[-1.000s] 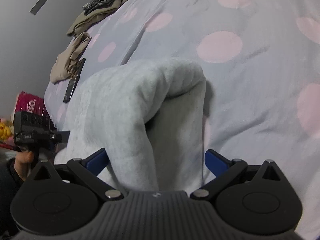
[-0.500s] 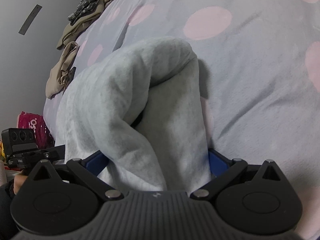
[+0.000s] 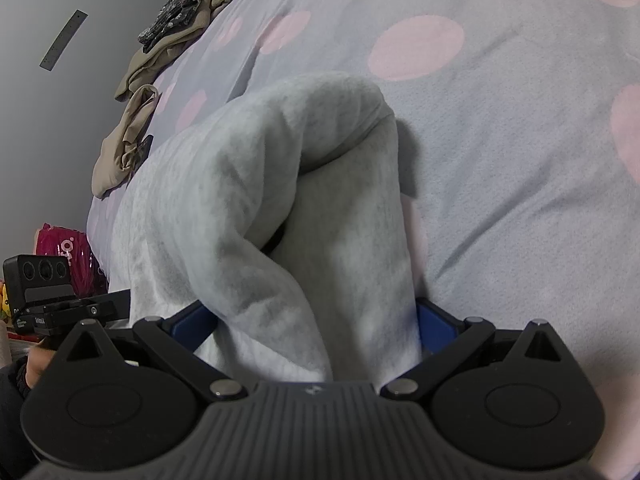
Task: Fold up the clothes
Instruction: 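Grip the sweatshirt bundle with the left tool while the right tool grips it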
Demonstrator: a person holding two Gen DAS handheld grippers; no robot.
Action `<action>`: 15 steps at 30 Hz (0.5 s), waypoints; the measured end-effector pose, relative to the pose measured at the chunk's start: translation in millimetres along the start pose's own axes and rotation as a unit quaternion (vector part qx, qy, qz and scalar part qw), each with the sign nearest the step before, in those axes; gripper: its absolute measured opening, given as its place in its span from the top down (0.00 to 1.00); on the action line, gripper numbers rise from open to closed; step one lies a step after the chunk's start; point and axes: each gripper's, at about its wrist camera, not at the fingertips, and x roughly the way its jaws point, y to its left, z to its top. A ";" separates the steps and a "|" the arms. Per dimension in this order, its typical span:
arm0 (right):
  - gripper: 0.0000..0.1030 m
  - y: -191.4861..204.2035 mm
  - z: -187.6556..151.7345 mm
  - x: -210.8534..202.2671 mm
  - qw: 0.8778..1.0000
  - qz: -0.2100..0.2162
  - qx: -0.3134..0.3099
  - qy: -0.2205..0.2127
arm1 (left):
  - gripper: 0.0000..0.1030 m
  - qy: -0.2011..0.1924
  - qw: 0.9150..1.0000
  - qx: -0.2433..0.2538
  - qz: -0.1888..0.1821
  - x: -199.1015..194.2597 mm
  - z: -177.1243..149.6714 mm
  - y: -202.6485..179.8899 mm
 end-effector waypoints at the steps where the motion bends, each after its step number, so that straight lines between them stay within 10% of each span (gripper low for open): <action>1: 0.00 1.2 -0.6 0.3 1.000 -0.003 -0.001 -0.001 | 0.00 -0.002 1.000 0.000 0.002 0.3 -0.4 -1.0; 4: 0.00 8.0 -3.0 1.8 1.000 -0.020 -0.006 -0.006 | 0.00 -0.006 1.000 0.004 0.011 1.2 -1.5 -5.9; 8: 0.04 24.1 -6.1 4.6 0.999 -0.042 -0.030 0.001 | 0.35 -0.009 1.000 0.023 0.019 -3.9 -2.3 -16.9; 15: 0.49 42.6 -8.2 -25.3 0.998 -0.030 -0.046 -0.016 | 0.55 -0.020 0.999 0.044 0.024 -20.9 -7.5 -39.9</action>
